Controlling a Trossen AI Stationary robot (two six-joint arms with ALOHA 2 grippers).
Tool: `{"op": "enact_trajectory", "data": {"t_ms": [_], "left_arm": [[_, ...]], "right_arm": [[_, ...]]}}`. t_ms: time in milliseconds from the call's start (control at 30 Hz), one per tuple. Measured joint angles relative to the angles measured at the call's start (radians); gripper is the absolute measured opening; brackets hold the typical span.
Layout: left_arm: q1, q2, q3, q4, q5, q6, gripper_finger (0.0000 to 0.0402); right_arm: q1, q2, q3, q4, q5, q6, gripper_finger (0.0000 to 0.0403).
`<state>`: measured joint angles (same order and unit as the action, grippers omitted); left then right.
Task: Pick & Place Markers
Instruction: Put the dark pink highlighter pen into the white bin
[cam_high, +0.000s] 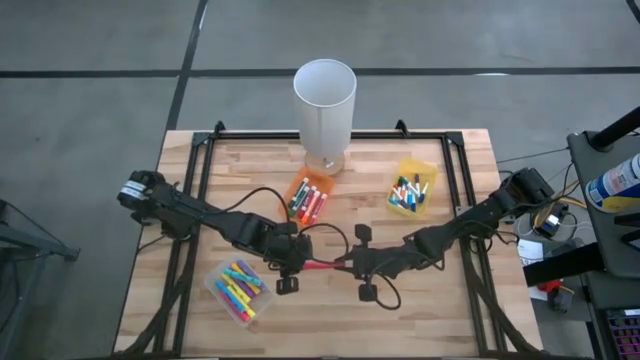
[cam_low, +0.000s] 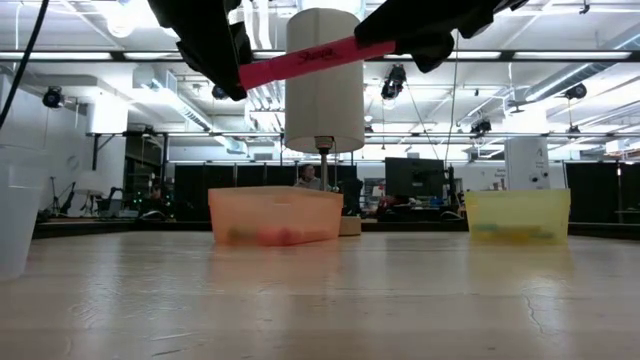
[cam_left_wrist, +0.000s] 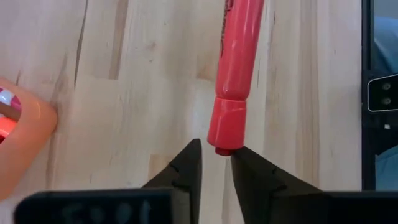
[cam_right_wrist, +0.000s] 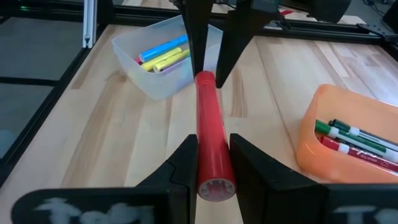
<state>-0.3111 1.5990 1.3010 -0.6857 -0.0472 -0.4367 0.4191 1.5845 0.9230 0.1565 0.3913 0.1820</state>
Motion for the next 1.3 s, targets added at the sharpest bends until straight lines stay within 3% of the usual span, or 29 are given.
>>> {"op": "enact_trajectory", "data": {"t_ms": [533,667,800,1033,1300], "left_arm": [[0.000,-0.001,0.009,-0.069,-0.037,-0.005,0.0176],[0.000,-0.001,0.032,-0.123,-0.039,-0.014,0.0181],[-0.002,-0.004,0.065,-0.257,-0.012,-0.003,0.0181],[-0.004,-0.004,0.142,-0.481,-0.008,0.001,0.0181],[-0.002,-0.082,0.139,-0.502,-0.090,-0.011,0.0181]], "right_arm": [[-0.002,0.002,0.003,-0.025,0.001,0.014,0.0065],[-0.003,0.002,0.003,-0.038,0.011,0.019,0.0065],[-0.004,0.004,0.003,-0.064,0.061,0.051,0.0065],[-0.002,0.004,0.007,-0.070,0.057,0.137,0.0065],[0.018,0.004,0.048,-0.028,0.018,0.198,0.0065]]}}
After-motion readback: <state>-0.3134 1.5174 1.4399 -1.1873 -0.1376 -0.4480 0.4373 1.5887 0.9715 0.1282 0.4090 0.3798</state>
